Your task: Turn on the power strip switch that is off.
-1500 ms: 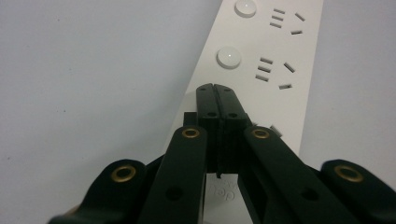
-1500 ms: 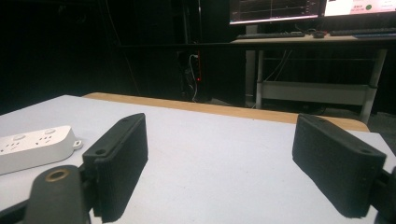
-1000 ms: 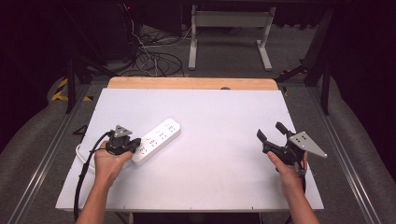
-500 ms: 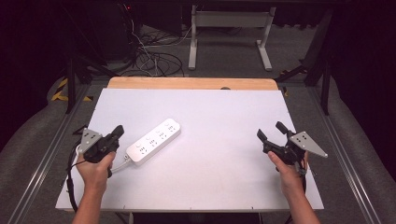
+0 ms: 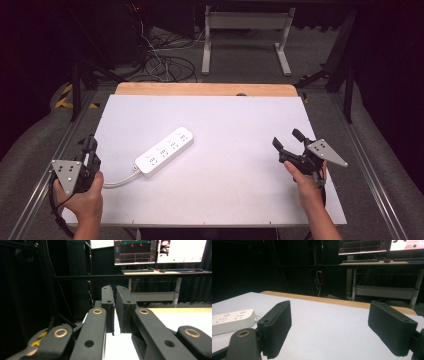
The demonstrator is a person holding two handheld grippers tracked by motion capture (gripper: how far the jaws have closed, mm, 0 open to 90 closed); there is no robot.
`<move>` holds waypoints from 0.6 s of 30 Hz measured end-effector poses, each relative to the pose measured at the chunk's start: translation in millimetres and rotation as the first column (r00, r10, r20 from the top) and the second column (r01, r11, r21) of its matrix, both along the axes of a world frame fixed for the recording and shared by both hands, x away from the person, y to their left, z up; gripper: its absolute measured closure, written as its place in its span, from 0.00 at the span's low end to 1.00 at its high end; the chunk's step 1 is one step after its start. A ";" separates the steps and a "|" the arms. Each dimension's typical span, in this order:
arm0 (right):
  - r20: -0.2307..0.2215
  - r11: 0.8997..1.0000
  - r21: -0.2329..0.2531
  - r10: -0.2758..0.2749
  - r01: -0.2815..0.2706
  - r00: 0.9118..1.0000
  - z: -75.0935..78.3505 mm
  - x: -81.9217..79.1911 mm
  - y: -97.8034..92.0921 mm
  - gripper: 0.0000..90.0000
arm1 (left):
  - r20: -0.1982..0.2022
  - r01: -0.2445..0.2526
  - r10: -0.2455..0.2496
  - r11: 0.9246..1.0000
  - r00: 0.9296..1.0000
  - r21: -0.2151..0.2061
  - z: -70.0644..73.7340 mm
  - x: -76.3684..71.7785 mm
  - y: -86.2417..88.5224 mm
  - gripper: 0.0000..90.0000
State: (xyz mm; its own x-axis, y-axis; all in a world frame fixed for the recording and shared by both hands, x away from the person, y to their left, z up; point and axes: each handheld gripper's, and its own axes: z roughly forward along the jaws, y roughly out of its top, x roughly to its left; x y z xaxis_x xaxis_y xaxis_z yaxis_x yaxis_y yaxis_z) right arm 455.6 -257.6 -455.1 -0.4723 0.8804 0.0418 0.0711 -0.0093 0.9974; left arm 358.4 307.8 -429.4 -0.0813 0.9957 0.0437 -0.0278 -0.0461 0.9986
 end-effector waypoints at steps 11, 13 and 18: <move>-0.004 1.000 0.003 -0.002 0.002 1.000 -0.5 1.4 1.5 0.22 | 0.030 -0.041 0.041 0.999 0.999 -0.002 -7.6 13.5 1.4 0.46; -0.004 1.000 0.003 -0.005 0.005 1.000 -0.4 1.3 1.0 0.22 | 0.069 -0.072 0.071 0.997 0.995 0.009 -10.6 16.6 -0.1 0.27; -0.002 1.000 -0.002 -0.005 0.005 1.000 -0.1 0.3 0.2 0.21 | 0.059 -0.068 0.067 0.998 0.996 0.007 -12.6 21.3 -2.4 0.07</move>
State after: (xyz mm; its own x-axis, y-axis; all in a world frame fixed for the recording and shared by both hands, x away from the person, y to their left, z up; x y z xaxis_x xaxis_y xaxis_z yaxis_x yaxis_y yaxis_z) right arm 455.9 -257.4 -455.2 -0.4679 0.8828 0.0410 0.0729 -0.0077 0.9973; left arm 379.7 305.4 -441.9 -0.1511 0.9875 0.0459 -0.0824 -0.0589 0.9949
